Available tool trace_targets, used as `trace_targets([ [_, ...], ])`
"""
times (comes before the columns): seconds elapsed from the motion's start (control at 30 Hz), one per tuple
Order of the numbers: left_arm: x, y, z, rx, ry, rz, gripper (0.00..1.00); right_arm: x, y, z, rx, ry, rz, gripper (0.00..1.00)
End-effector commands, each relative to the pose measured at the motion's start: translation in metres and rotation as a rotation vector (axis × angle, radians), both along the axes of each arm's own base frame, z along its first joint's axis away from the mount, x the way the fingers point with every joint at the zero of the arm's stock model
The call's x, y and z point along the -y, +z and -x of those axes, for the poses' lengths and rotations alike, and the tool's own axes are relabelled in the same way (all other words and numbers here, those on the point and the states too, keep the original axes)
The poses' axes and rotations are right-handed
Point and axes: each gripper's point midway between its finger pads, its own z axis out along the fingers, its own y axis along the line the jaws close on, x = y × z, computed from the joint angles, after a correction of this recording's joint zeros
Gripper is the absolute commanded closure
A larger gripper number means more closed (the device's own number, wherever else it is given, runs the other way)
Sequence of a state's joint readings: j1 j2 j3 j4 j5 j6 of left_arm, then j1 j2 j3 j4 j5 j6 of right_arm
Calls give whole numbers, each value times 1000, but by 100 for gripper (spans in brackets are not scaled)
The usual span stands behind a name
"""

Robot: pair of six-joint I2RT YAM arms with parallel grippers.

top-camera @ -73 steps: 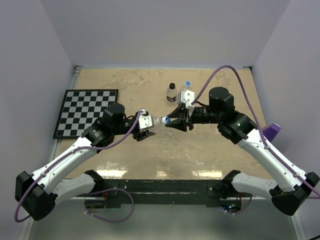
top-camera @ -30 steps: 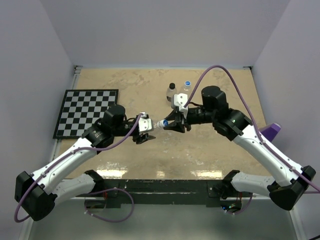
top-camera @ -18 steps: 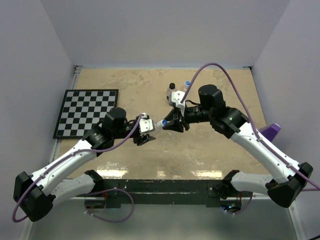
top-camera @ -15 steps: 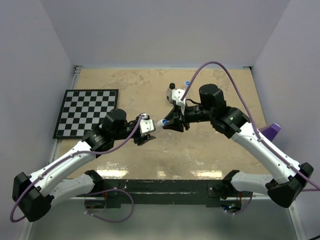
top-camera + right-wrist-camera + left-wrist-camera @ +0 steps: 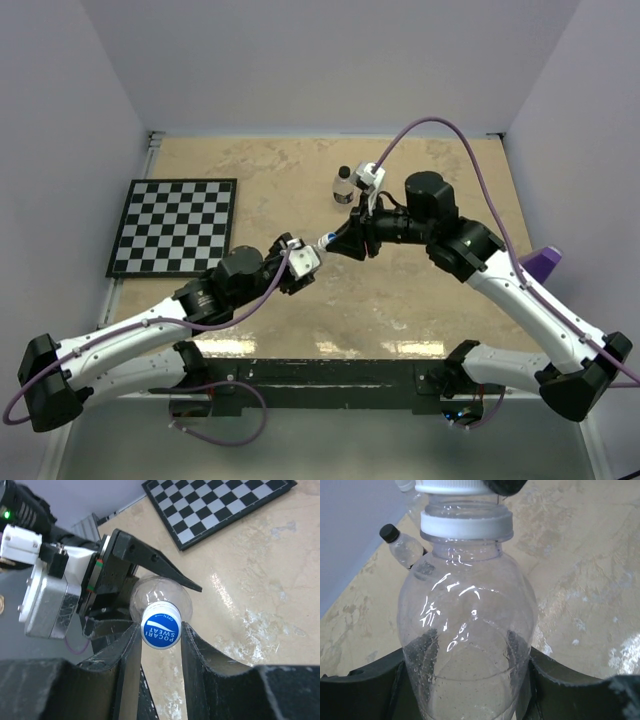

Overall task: Screw on the bottle caps
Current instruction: Screw the bottle cap onto the plastic bottle.

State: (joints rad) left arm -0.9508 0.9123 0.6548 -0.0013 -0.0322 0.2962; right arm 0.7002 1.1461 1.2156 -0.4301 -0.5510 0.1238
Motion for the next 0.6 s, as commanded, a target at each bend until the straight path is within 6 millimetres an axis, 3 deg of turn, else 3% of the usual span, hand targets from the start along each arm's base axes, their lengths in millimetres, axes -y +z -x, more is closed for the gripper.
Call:
trace_targets([
  [0.0,36,109,8,188,-6,384,88,2,-11,-27,-61,-196,-11,100],
  [0.37,55,95,2,113,230,405,93,8,-24,-44,-87,-347,1,100],
  [0.57,56,87,-1,87,309,438,94,10,-10,-44,-84,-391,-65,100],
])
